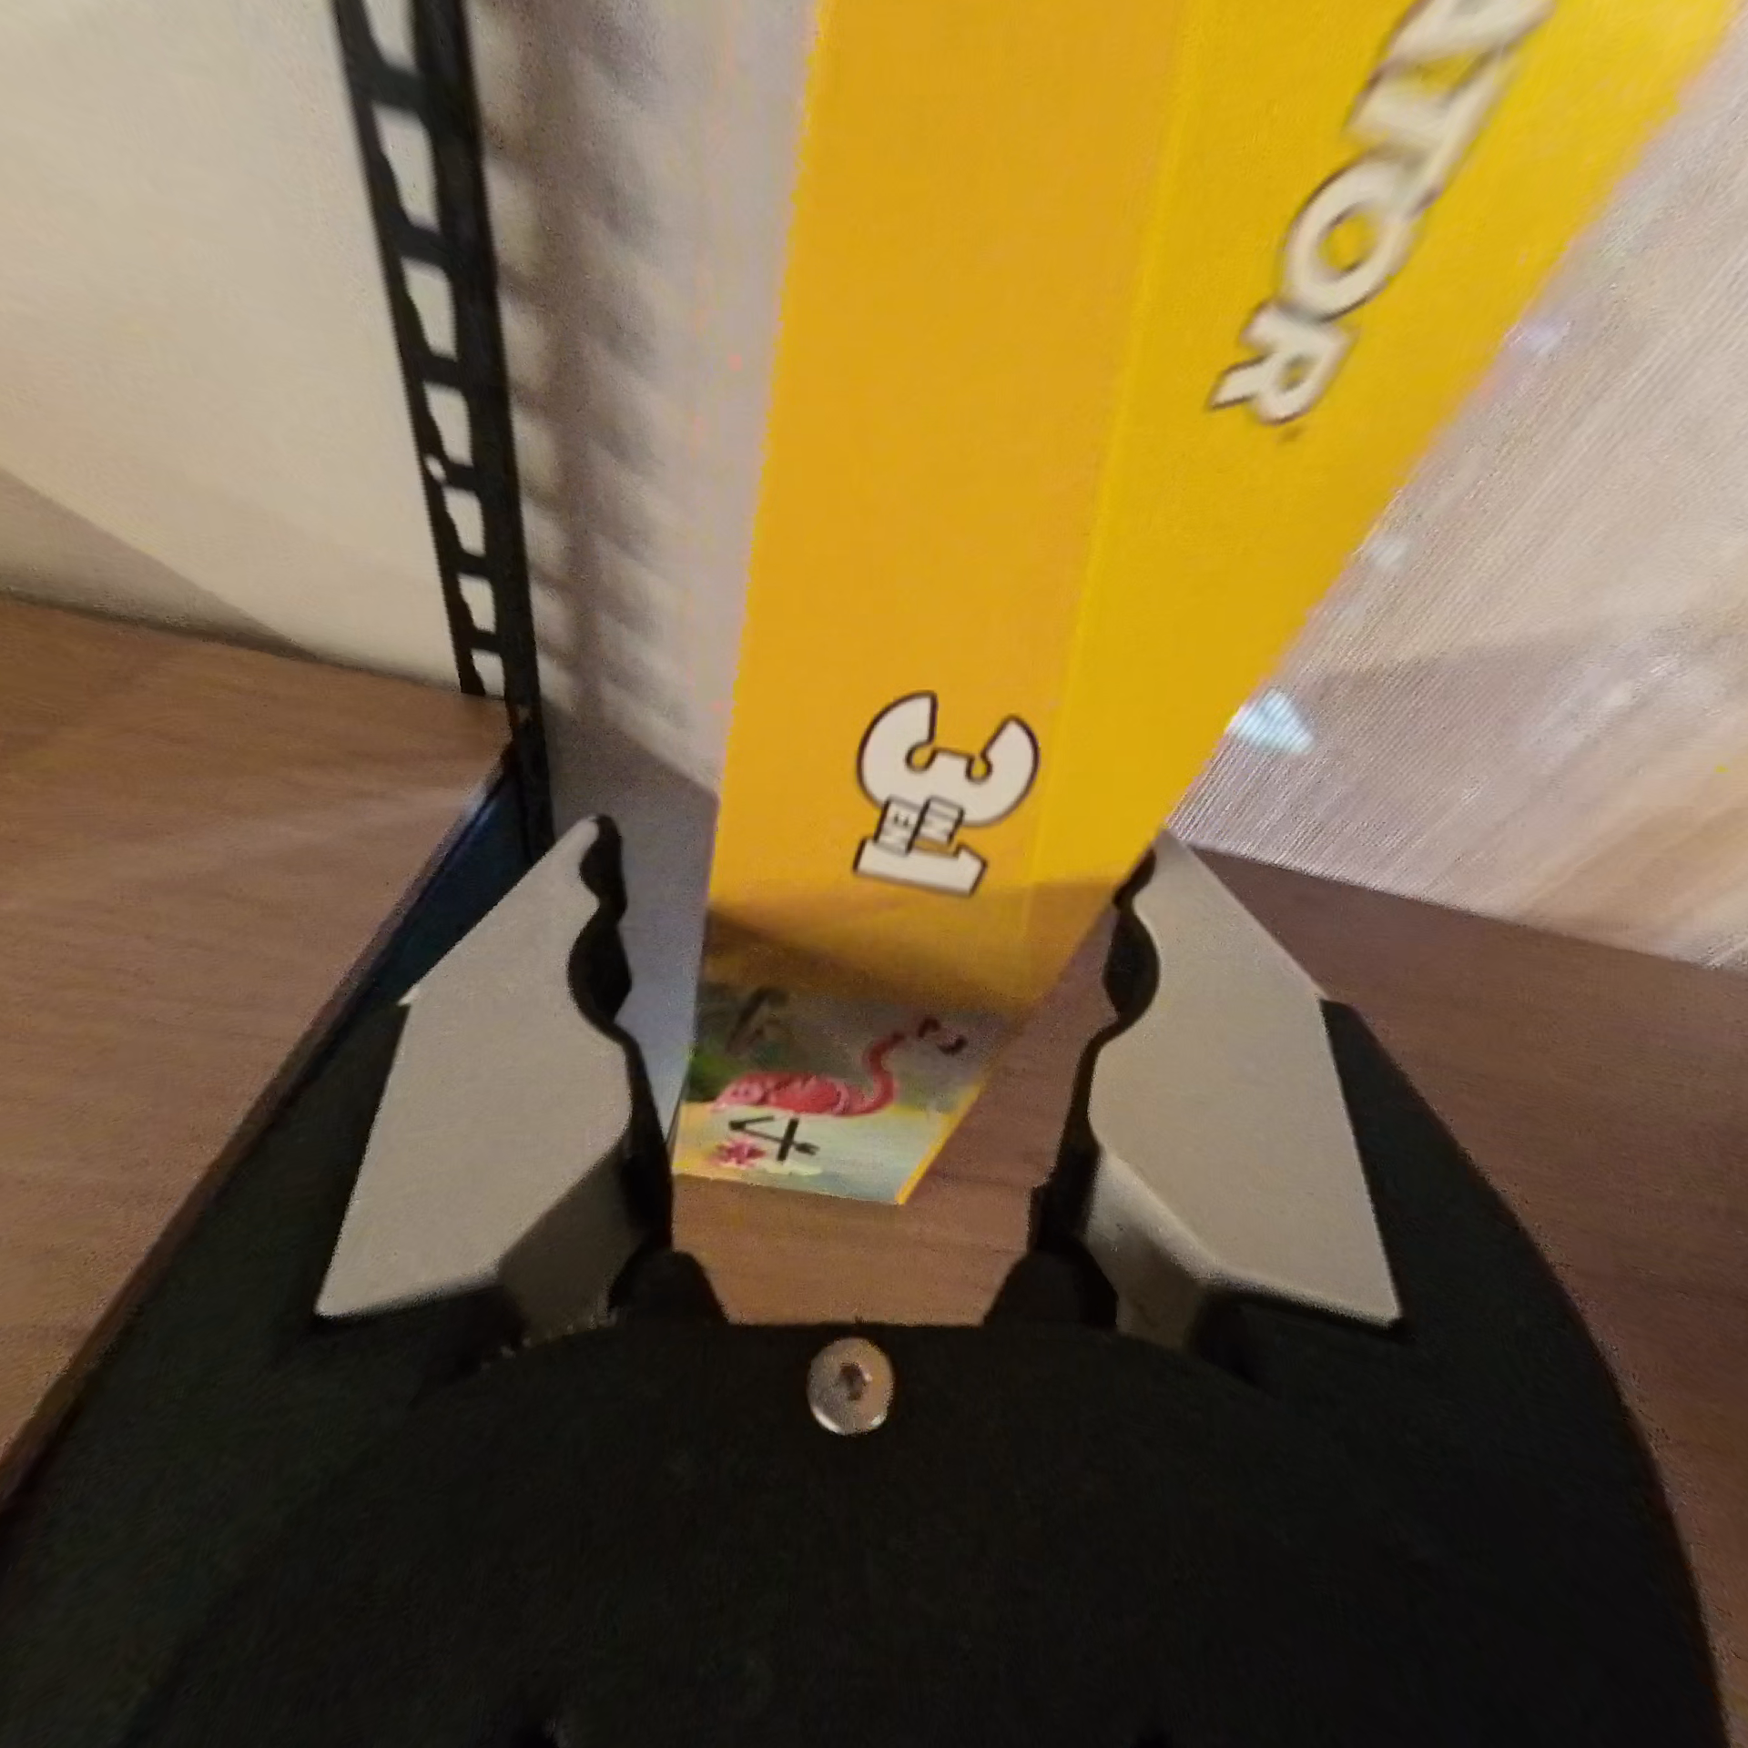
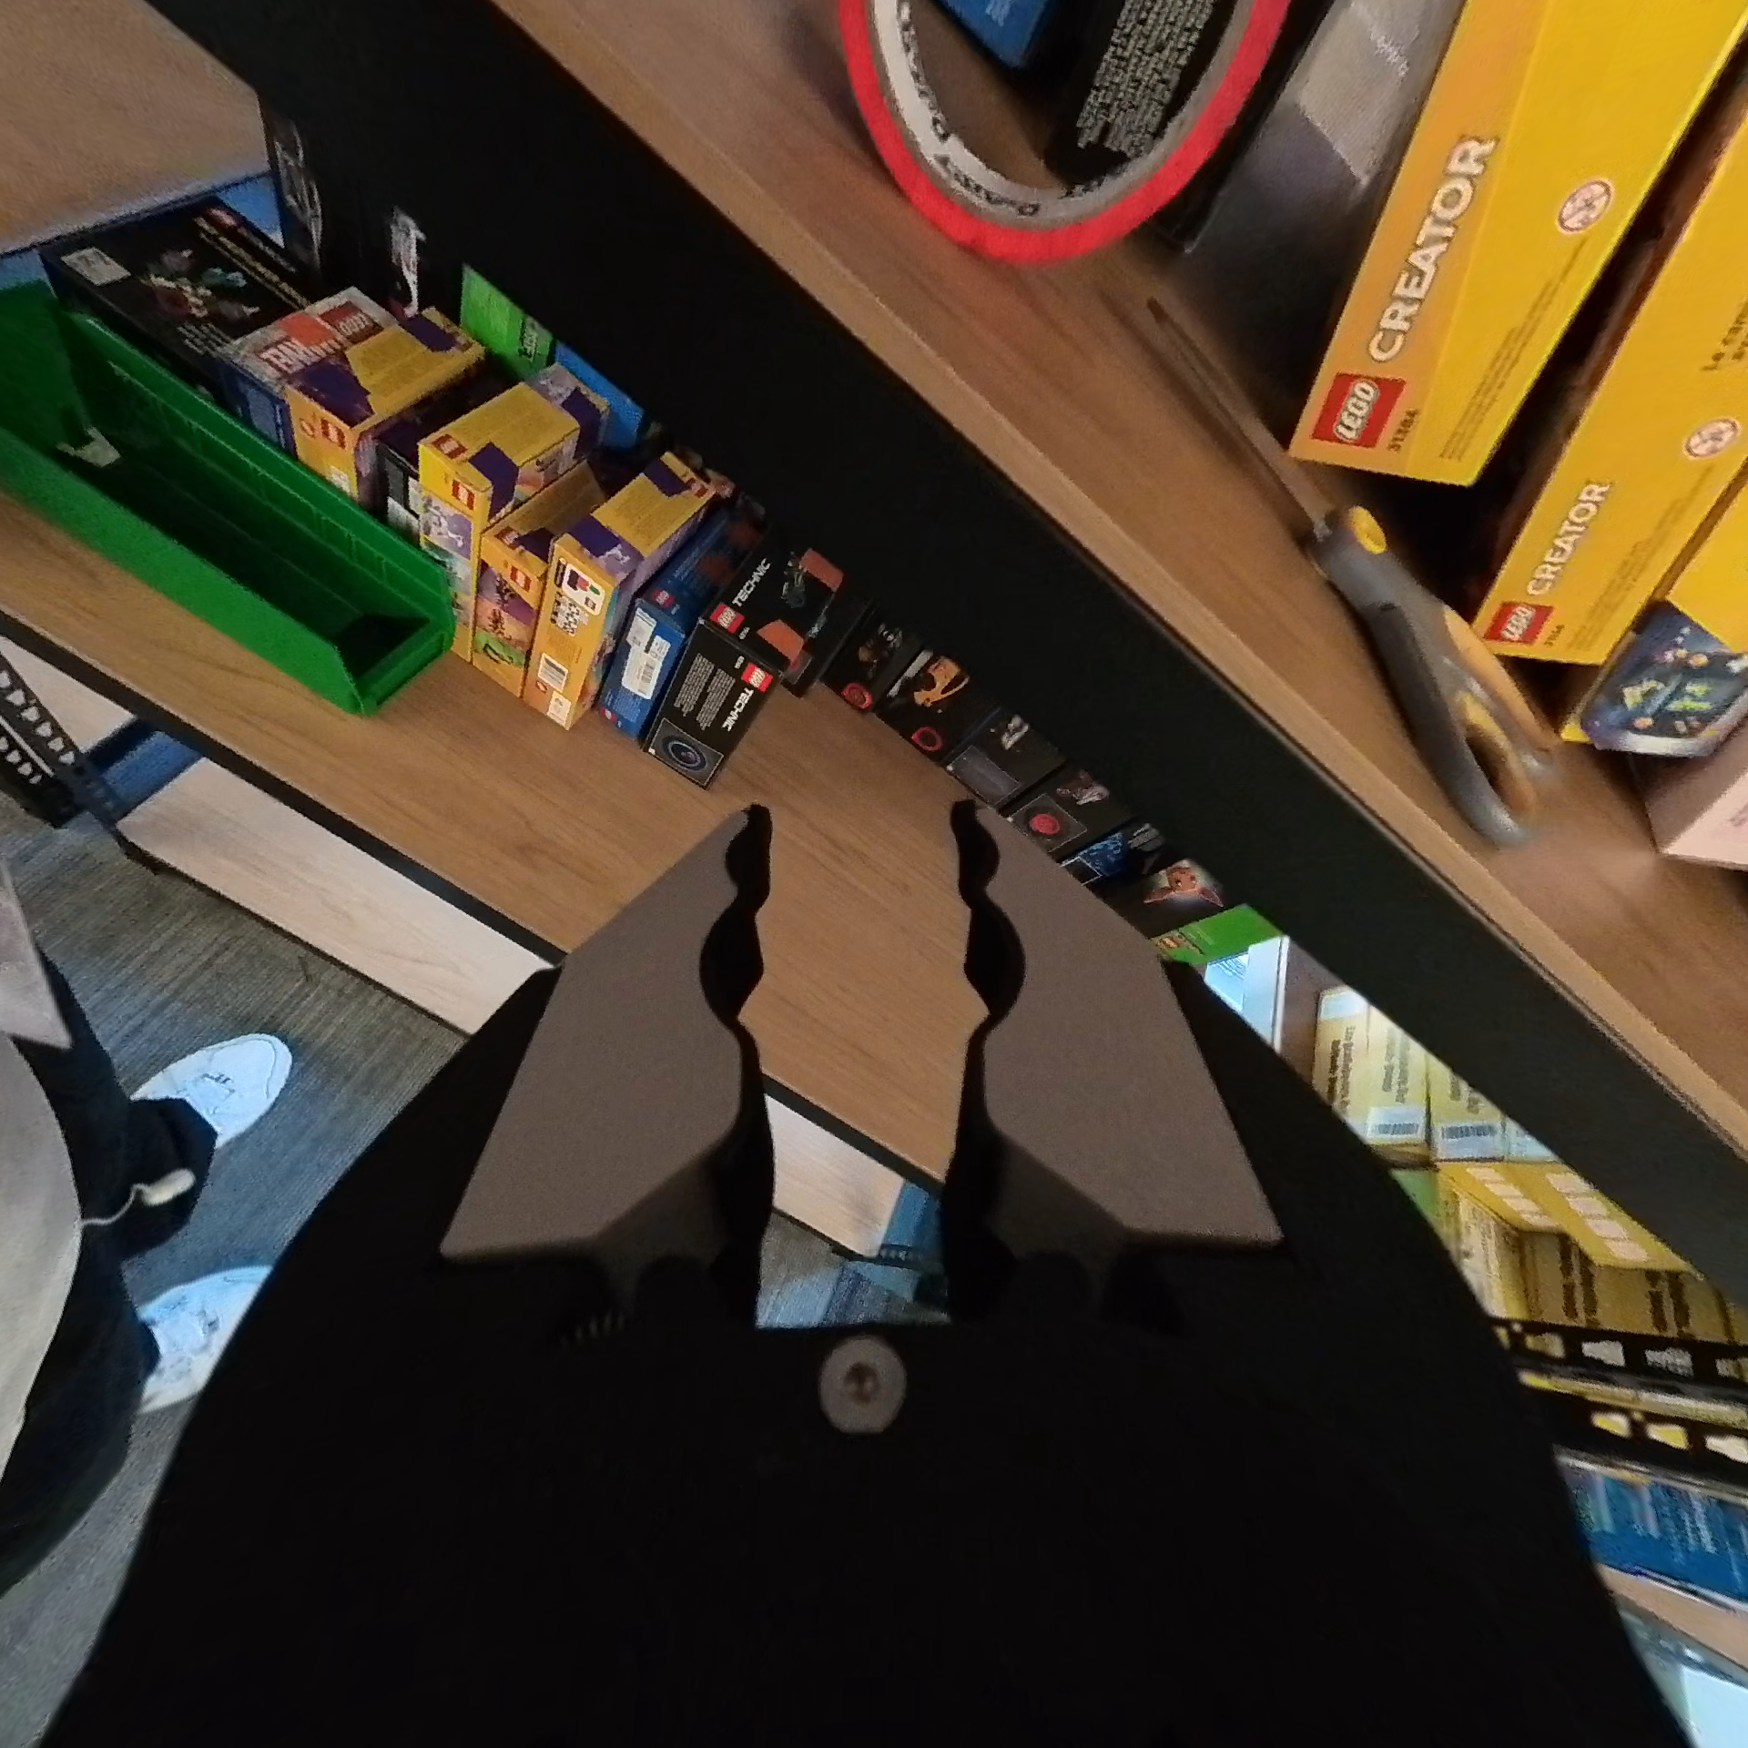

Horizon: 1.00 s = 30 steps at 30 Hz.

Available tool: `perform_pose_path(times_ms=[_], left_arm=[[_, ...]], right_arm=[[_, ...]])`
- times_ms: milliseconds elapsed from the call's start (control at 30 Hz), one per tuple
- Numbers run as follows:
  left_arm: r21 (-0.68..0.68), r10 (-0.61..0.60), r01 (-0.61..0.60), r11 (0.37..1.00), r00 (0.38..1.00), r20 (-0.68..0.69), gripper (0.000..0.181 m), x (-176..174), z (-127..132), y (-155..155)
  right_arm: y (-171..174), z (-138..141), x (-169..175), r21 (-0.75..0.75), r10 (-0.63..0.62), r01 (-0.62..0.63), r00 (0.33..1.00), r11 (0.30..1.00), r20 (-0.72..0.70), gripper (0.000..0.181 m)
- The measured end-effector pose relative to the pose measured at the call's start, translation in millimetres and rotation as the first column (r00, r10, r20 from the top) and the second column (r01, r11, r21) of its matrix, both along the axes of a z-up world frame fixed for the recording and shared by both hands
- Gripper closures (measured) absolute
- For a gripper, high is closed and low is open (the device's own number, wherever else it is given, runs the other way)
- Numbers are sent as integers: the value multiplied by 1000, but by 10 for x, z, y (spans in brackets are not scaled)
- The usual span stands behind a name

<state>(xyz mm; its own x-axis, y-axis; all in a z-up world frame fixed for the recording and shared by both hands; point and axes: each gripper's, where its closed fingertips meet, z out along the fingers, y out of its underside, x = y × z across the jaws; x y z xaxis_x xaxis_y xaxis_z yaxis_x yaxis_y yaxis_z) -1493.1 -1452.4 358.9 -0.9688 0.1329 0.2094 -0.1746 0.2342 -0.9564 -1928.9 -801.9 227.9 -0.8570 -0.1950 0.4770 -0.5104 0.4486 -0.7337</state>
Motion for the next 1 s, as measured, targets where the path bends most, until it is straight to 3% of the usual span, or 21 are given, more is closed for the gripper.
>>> perform_pose_path(times_ms=[133, 233, 300, 400, 467, 533, 633, 767, 800, 867, 1000], left_arm=[[-228, 32, -44, 973, 998, -56, 84, 128, 400, 457], [-323, -47, 17, 946, 995, -84, 74, -196, 801, 934], [-401, -217, 143, 905, 965, -145, 79, -804, 1092, 1419], [-442, -488, 380, 813, 858, -160, 70, -2011, 1271, 2354], [-518, -531, 385, 764, 831, -166, 64, -2494, 1369, 2895], [-506, -548, 417, 755, 825, -138, 53, -2916, 1305, 3207], [-391, -506, 463, 795, 862, -8, 41, -3405, 1047, 3270], [-319, -441, 460, 829, 887, 133, 48, -3731, 886, 3194], [-310, -438, 462, 831, 887, 147, 51, -3782, 859, 3177], [-293, -470, 485, 824, 874, 125, 76, -3863, 839, 3205], [-285, -482, 492, 823, 869, 107, 78, -3822, 836, 3185]], right_arm=[[104, -4, -90, -41, -22, 25, 998, 999, 57, 143], [151, 5, -163, -67, -25, 31, 996, 997, 84, 143], [151, 18, -197, -83, -14, 22, 995, 996, 99, 143], [105, 64, -215, -115, 18, -3, 992, 993, 128, 143], [100, 115, -218, -138, 37, -22, 994, 990, 107, 143], [157, 165, -215, -156, 49, -36, 996, 987, 76, 143], [350, 140, -216, -174, 62, -48, 995, 984, 81, 143], [698, -71, -409, -135, -12, 31, 990, 990, 138, 143], [785, -103, -462, -131, -33, 54, 988, 990, 153, 143], [938, -133, -546, -133, -62, 87, 981, 987, 184, 143], [1138, -158, -699, -128, -109, 140, 968, 982, 225, 143]])
